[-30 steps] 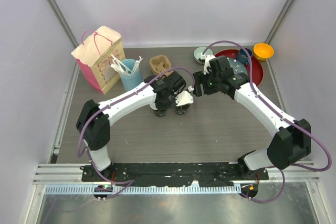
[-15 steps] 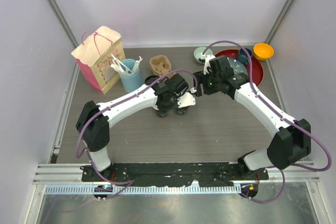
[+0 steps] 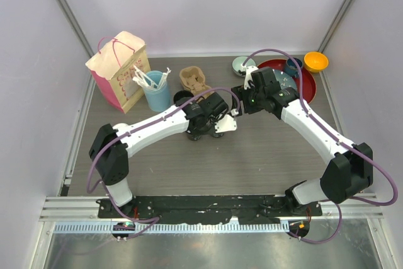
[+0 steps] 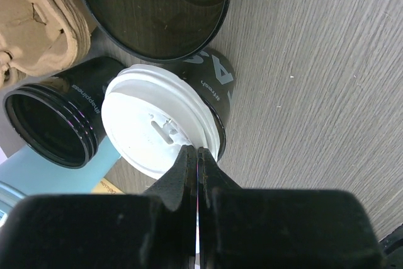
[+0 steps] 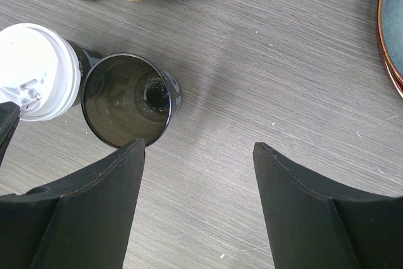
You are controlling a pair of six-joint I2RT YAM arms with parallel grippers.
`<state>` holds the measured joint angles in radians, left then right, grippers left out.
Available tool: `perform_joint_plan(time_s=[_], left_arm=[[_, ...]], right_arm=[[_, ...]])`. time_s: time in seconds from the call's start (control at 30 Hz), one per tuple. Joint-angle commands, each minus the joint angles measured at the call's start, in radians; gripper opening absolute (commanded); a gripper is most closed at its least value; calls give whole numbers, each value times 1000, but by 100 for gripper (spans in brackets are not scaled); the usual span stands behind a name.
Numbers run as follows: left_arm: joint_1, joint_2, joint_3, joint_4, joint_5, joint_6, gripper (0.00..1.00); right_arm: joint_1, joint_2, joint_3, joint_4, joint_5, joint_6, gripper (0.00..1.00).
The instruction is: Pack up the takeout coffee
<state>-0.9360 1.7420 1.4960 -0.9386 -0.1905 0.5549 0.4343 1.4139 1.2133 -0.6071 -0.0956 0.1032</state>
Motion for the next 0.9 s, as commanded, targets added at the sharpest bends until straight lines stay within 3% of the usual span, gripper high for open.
perform_joint_plan(time_s=[0.0,0.87], left_arm=[[-3,-45,-20,11,-3,7,0],[-3,-21,-17,-5,48,-4,0]], right_arm=[[-6,-33,5,13,-19,-16,75],[-8,-29,8,10,-21,-19,75]])
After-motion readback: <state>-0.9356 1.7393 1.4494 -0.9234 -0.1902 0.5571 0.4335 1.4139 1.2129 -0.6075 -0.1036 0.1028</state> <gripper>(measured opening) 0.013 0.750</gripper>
